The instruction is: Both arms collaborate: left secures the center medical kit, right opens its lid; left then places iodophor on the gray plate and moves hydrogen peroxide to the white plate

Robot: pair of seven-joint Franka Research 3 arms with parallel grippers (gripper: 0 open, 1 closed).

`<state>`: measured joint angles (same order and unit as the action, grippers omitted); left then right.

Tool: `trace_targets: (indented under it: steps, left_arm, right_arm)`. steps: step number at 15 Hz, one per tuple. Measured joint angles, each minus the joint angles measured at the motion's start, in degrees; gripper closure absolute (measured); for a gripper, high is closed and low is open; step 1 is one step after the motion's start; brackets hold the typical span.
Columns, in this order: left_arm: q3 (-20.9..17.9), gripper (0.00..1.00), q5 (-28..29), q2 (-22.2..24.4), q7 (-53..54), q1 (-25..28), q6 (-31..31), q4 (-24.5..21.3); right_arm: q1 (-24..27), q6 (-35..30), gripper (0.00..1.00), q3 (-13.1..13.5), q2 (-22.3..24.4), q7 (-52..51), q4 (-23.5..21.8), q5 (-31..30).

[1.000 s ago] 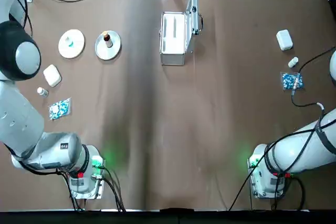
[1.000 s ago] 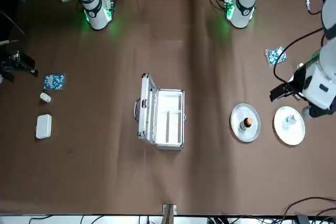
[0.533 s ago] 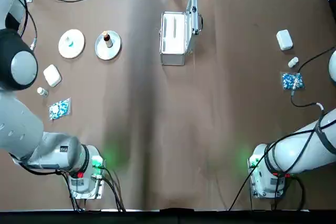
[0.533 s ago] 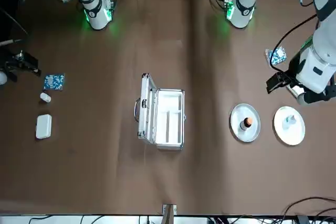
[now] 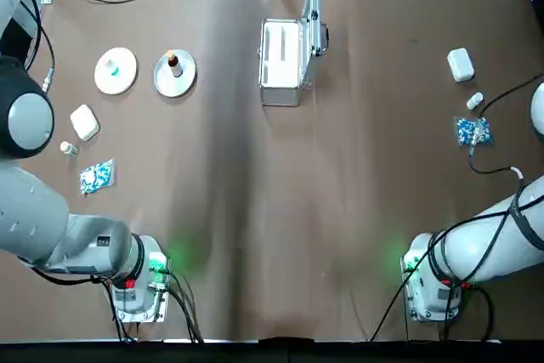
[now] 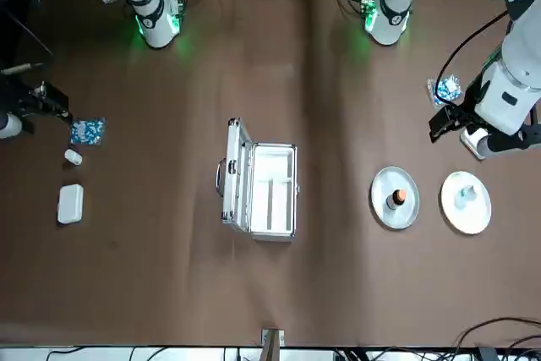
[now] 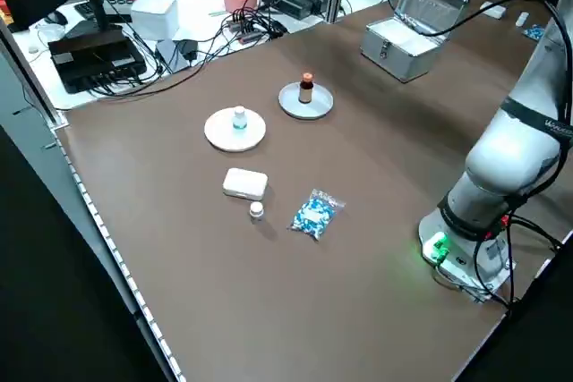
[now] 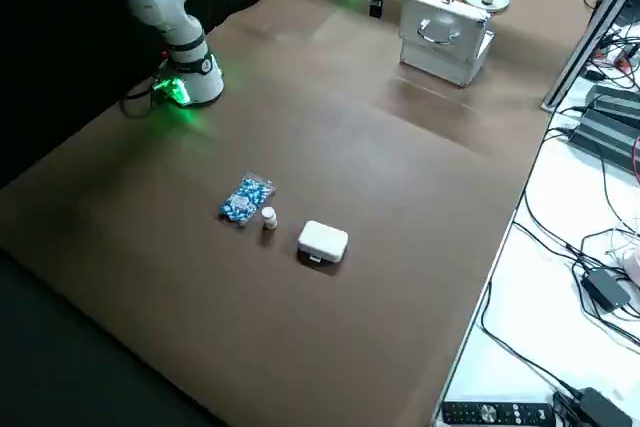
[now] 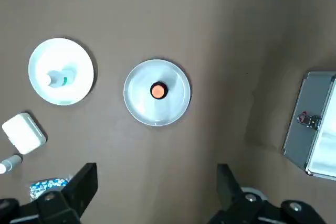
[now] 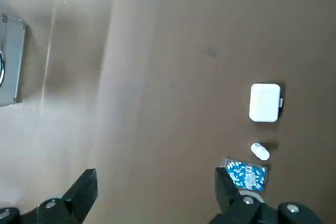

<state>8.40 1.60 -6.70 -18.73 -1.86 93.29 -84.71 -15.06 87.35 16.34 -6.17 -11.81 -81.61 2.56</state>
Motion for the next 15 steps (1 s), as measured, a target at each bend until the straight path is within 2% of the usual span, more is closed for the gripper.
trace_targets:
  steps: [9,15]
  left_arm:
    - [-0.2,0.0,0.0,0.0,0.0,0.0,0.5,0.4]
    - [-0.3,0.0,1.0,0.0,5.2,0.0,0.6,0.5]
  right_arm:
    - [0.2,-0.1,0.01,0.1,0.0,0.0,0.0,-0.4]
    - [0.4,0.2,0.01,0.3,0.0,0.0,0.0,-0.5]
